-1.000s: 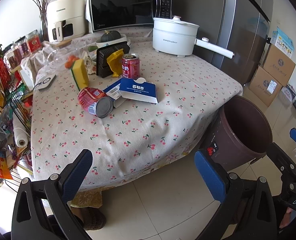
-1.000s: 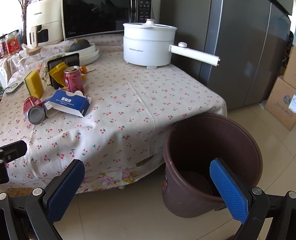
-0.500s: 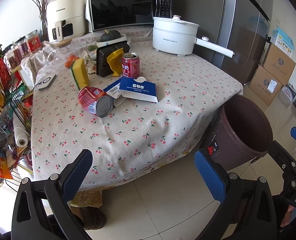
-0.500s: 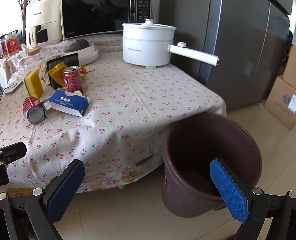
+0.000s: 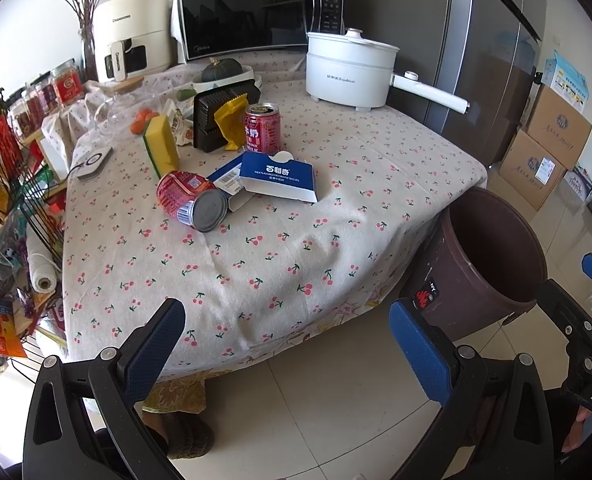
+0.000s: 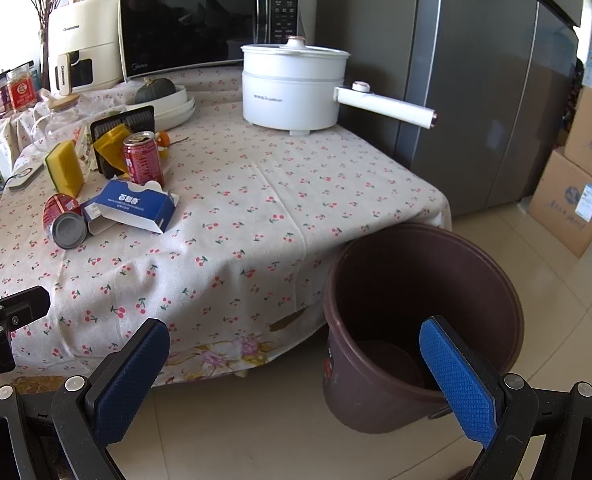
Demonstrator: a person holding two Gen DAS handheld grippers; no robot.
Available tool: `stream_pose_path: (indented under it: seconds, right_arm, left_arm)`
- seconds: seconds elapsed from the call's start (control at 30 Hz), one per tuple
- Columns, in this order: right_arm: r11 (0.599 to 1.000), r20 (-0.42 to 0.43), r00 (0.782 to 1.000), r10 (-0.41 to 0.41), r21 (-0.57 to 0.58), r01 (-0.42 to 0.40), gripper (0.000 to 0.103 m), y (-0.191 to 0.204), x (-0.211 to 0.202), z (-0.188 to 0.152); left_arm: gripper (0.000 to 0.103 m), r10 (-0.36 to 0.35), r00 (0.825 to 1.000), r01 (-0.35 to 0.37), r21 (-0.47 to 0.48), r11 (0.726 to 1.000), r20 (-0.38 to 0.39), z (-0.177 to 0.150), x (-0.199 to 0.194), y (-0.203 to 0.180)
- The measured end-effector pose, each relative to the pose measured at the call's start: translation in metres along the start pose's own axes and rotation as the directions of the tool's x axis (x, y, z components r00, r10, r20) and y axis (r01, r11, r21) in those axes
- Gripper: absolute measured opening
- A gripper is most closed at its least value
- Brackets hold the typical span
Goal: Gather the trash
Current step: 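Grasp the red drink can with the left tool while the right tool grasps the blue biscuit box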
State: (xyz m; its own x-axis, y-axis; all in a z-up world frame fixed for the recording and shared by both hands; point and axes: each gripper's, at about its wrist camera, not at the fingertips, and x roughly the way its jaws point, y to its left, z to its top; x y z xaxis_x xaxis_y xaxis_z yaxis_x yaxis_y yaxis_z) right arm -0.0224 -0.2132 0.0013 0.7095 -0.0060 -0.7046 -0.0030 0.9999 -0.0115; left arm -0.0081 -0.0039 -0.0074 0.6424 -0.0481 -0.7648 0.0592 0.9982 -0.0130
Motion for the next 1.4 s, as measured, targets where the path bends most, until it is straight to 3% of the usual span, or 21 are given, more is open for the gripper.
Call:
stream_pose_path:
  seconds: [0.47,0.77,0.97,1.13,1.17,1.23,1.4]
  right_arm:
    - [1.0,-0.031,0.999,0.015,0.026,-0.014,0.103,-0.005,0.001,0.005]
    - [0.993,-0.097,0.993,0.063,-0.09,-0.071,0.103,0.008,0.013,0.067]
    - [0.977,-0.18,0.971,0.158,-0.112,-0.18,0.103,0.026,0.062,0.104]
    - [0.977,-0.24,0.957,0.165,-0.089,-0.191,0.103,0.032,0.115,0.098]
    - [0.979,-0.299,0.943,0.148,-0.089,-0.182,0.103,0.035,0.128,0.095]
    - [0.97,-0.346,0.919,0.189,-0.079,-0.23,0.103,0.037,0.139,0.096]
    - [0.965,-0.324,0.931,0.166,-0.142,-0.221,0.103,0.051,0.151,0.111]
  left_arm:
    - [0.103,-0.003,1.0,0.002,-0.027,1.0,-0.031,0.008,0.004,0.021]
    - [0.103,0.007,0.985,-0.019,-0.073,0.997,-0.171,0.051,0.043,0.074]
    - [0.103,-0.004,0.977,-0.03,-0.157,0.987,-0.212,0.08,0.085,0.105]
    - [0.101,-0.035,0.973,-0.024,-0.254,0.967,-0.228,0.093,0.123,0.125]
    - [0.1,-0.043,0.974,-0.02,-0.275,0.961,-0.223,0.097,0.129,0.129]
    - [0.1,-0.041,0.975,-0.029,-0.306,0.952,-0.219,0.103,0.141,0.133]
    - [0.095,-0.092,0.956,-0.032,-0.409,0.912,-0.278,0.103,0.177,0.142]
